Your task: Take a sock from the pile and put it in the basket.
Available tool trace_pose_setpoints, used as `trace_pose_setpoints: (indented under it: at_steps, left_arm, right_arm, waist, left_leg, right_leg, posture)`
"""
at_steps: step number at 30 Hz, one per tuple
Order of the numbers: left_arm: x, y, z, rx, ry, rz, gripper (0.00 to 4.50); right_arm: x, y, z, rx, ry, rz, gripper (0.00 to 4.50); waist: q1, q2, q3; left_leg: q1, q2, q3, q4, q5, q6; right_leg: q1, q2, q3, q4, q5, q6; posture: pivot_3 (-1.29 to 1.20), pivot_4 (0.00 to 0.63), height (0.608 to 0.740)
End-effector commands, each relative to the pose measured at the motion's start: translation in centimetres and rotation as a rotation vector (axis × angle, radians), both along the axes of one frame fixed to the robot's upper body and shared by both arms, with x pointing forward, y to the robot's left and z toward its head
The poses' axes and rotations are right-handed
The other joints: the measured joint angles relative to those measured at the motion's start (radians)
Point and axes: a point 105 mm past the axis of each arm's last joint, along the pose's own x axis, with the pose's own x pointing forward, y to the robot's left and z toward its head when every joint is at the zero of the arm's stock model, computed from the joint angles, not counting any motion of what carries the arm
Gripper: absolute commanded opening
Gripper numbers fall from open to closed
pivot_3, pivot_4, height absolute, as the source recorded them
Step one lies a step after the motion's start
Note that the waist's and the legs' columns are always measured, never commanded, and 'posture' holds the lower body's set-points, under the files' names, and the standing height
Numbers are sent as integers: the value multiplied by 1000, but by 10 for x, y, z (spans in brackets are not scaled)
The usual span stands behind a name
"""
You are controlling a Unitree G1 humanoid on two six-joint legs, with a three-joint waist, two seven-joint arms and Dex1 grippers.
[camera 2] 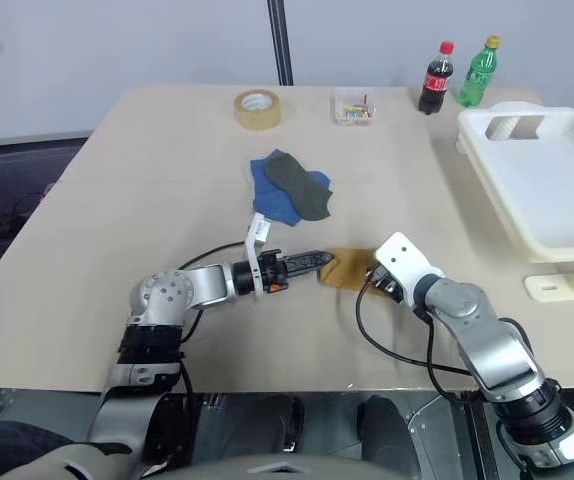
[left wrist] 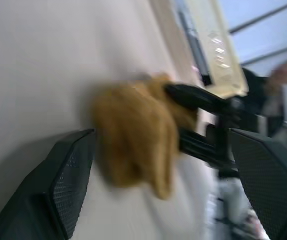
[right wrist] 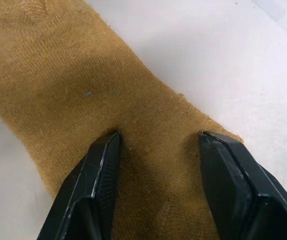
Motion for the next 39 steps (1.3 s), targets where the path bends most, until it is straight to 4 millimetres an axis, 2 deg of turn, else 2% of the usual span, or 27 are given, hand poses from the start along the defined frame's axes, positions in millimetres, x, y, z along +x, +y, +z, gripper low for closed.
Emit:
trace_pose_setpoints:
  at_steps: [1, 6, 8, 10, 12, 18, 24, 28, 30, 33, 36, 39]
  left_arm:
    - [-8, -14, -18, 0, 99, -60, 4463]
    - [2, -20, -6, -92, 95, -33, 4463]
    - [4, -14, 9, -158, 64, -30, 4463]
    - [3, -5, 32, -276, 26, -34, 4463]
    - [1, -1, 45, -342, 7, -45, 4463]
    - [-6, -11, 57, -411, -7, -92, 4463]
    - [-9, -30, 42, -339, 22, -118, 4463]
    - [5, -5, 43, -304, -18, -7, 4463]
    - [11, 13, 39, -271, -8, 61, 4463]
    - [10, 33, 26, -186, 39, 108, 4463]
    - [7, 42, 9, -84, 78, 127, 4463]
    - [3, 39, -3, -16, 120, 108, 4463]
  right_arm:
    - [1, -1, -3, -27, 3, -11, 2546]
    - [0, 2, -4, -20, 2, -8, 2546]
    - [0, 0, -3, -16, -3, -19, 2546]
    - [2, -4, -1, -16, -10, -36, 2546]
    - [2, -6, 0, -14, -13, -41, 2546]
    - [3, 3, 0, 4, -11, -19, 2546]
    - [4, 4, 5, 14, -19, -18, 2546]
    - [1, 2, 4, 0, -13, -14, 2546]
    - [1, 1, 3, -1, -12, -18, 2546]
    - [2, 1, 1, -8, -10, -17, 2546]
    - [2, 3, 1, -5, -6, -8, 2546]
    - [3, 5, 0, -5, -6, -3, 2546]
  waist:
    - [0, 0, 0]
    - [0, 0, 0]
    - [-1, 0, 0]
    - [-4, 0, 1]
    - [-4, 0, 1]
    - [-2, 0, 1]
    - [-3, 0, 1]
    - [-4, -1, 2]
    - [-4, 0, 2]
    - [-3, 0, 2]
    - [-2, -1, 2]
    - [-2, -1, 2]
  left_leg:
    - [0, 0, 0, 0, 0, 0]
    - [0, 0, 0, 0, 0, 0]
    - [0, 0, 0, 0, 0, 0]
    - [-1, 0, 0, 0, 0, 0]
    - [-3, 1, 0, 0, 0, 0]
    - [-3, 0, -1, 0, 0, 0]
    - [-4, 1, -1, -1, 0, -1]
    - [-4, 1, -1, -1, 0, -1]
    - [-4, 1, -1, -2, 0, -1]
    - [-5, 1, -1, -3, 0, -1]
    - [-7, 0, -1, -3, 1, -3]
    - [-7, 0, -1, -3, 1, -3]
  right_leg:
    - [0, 0, 0, 0, 0, 0]
    - [0, 0, 0, 0, 0, 0]
    - [0, 0, 0, 0, 0, 0]
    - [-1, 0, 0, 0, 0, 0]
    - [-2, 0, 0, 0, 0, 0]
    - [-2, 0, 0, -1, 0, 0]
    - [-2, 0, 0, -1, 0, 0]
    - [-2, 0, 0, -2, 0, 0]
    - [-3, 0, 0, -2, 0, 0]
    - [-6, 0, 0, -2, 0, 0]
    - [-7, 0, 0, -3, 0, 0]
    - [-7, 0, 0, -2, 0, 0]
  posture:
    - [0, 150, 738]
    - [0, 150, 738]
    - [0, 150, 738]
    - [0, 150, 738]
    - [0, 150, 738]
    - [0, 150, 738]
    - [0, 150, 738]
    - [0, 150, 738]
    - [0, 150, 738]
    - [0, 150, 738]
    - [0, 150, 738]
    - [0, 150, 738]
